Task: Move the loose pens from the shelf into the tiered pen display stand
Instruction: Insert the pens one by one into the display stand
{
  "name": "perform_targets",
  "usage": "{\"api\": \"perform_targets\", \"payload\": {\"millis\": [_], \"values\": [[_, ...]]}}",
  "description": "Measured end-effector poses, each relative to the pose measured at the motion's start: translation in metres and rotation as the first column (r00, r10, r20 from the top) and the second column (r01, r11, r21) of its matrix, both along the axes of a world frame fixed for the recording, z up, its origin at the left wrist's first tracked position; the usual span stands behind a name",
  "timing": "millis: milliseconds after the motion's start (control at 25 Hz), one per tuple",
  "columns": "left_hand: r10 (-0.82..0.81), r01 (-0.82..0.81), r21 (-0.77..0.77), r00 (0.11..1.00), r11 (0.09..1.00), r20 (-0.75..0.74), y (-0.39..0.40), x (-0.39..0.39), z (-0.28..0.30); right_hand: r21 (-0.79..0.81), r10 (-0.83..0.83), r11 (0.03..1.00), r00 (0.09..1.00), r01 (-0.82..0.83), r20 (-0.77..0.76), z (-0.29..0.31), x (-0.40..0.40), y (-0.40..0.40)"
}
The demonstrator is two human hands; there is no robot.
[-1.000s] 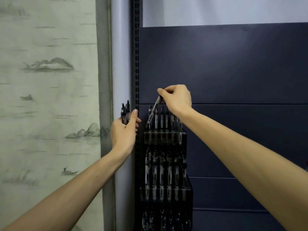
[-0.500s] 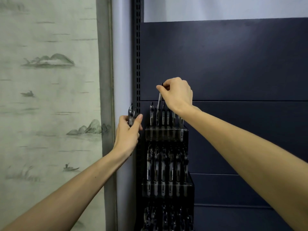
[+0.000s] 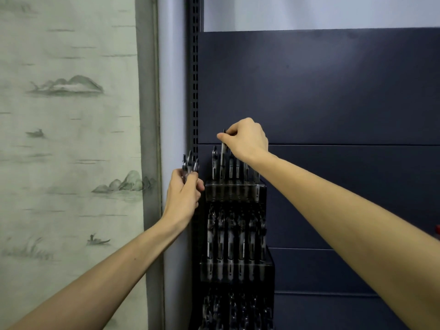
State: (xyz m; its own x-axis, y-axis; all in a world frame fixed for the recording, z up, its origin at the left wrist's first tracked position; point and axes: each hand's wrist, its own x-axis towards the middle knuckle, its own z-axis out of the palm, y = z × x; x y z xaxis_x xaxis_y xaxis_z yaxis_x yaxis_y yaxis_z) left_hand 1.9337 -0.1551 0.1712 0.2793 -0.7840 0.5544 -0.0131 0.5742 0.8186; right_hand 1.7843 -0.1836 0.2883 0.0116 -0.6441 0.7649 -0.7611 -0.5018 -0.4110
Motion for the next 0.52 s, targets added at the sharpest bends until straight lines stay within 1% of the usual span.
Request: {"api": "perform_targets", "payload": {"millis": [40, 120, 200, 280, 400, 520], "values": [[0.001, -0.001, -0.006, 1.0, 1.0, 0.005, 0.0, 0.0, 0.0, 0.038, 0.001, 0.999, 1.0, 0.0, -0.028, 0.002, 0.002, 0.0], [0.003, -0.002, -0.021, 1.0, 1.0, 0.018, -0.001, 0.002, -0.001, 0.086, -0.028, 0.995, 0.991, 0.039, -0.132, -0.001, 0.008, 0.0], [-0.009, 0.01, -0.048, 1.0, 0.999, 0.027, -0.002, 0.006, -0.003, 0.036, -0.095, 0.994, 0.976, 0.104, -0.197, -0.009, 0.013, 0.001], [-0.014, 0.016, -0.07, 0.999, 0.997, 0.031, -0.003, 0.009, -0.005, -0.006, -0.135, 0.991, 0.971, 0.136, -0.197, -0.016, 0.014, 0.001], [-0.002, 0.006, -0.084, 0.999, 0.996, 0.046, -0.002, 0.009, -0.006, 0.017, -0.153, 0.987, 0.97, 0.159, -0.191, -0.015, 0.011, 0.003], [0.025, -0.025, -0.085, 1.0, 0.996, -0.008, 0.001, 0.008, -0.006, 0.031, -0.178, 0.982, 0.962, 0.188, -0.206, -0.013, 0.01, 0.01]]}}
